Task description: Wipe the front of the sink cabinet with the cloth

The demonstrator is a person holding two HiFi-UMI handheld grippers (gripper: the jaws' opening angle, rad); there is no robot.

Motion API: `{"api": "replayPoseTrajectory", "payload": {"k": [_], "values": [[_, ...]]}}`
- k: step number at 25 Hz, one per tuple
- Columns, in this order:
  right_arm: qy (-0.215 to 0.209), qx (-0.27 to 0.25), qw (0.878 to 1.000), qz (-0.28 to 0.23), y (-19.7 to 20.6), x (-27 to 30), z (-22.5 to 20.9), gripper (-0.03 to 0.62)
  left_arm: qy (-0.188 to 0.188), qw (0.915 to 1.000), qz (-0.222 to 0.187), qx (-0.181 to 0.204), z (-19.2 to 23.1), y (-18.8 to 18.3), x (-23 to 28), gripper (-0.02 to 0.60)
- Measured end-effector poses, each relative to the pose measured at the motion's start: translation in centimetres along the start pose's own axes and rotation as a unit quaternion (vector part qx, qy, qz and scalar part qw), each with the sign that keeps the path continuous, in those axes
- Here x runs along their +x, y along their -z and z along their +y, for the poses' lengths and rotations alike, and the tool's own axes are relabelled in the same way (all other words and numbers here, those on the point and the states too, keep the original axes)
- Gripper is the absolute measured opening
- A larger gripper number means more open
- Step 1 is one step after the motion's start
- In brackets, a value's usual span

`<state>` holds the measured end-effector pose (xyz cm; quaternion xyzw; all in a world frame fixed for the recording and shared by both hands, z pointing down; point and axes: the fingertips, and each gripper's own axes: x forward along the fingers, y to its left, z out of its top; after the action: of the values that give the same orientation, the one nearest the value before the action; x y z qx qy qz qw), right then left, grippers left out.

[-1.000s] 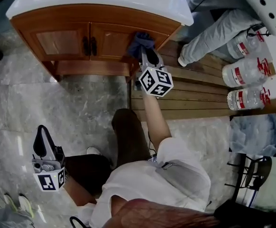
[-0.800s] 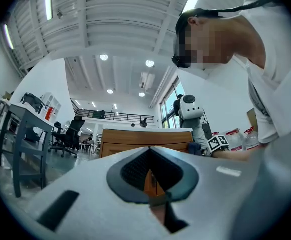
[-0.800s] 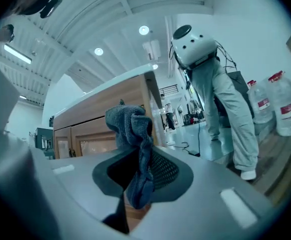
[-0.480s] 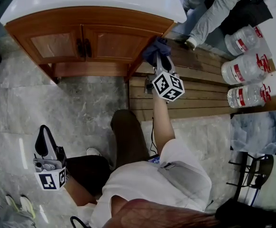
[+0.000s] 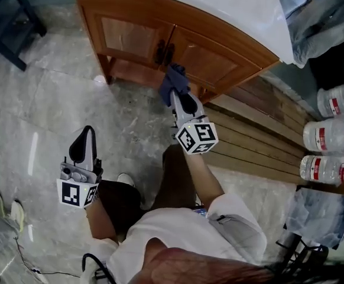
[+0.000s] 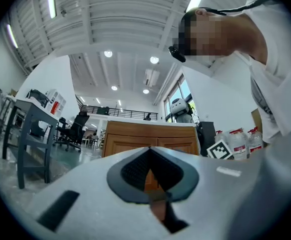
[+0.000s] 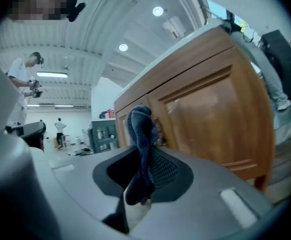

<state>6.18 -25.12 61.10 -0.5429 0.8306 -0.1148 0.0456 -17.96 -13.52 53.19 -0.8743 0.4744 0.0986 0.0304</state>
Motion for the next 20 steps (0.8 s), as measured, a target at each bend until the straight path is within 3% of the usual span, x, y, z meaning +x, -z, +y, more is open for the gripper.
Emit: {"api": "replayPoseTrajectory", "payload": {"k": [4,8,15,20], "values": [[-0.090,0.004,0.996,0.024,3.4,7.6,7.8,0.079,-0.012,0.9999,0.012,0.000,0.5,1.2,-0.7,-0.005],[-0.123,0.011,0.992,0.040,5.5,15.0,13.3,0.078,-0.042,0.9990,0.014,-0.003,1.9,2.1,-2.1,-0.005],[-0.092,-0.030,0.993,0.074,8.5,25.4,16.5,0.077,-0.086,0.9962,0.007,0.004,3.7,2.1,-3.9,-0.005],[-0.032,-0.049,0.995,0.075,8.3,29.3,14.9,0.077,-0.091,0.9957,0.001,0.018,3.8,1.5,-4.1,-0.005]]}}
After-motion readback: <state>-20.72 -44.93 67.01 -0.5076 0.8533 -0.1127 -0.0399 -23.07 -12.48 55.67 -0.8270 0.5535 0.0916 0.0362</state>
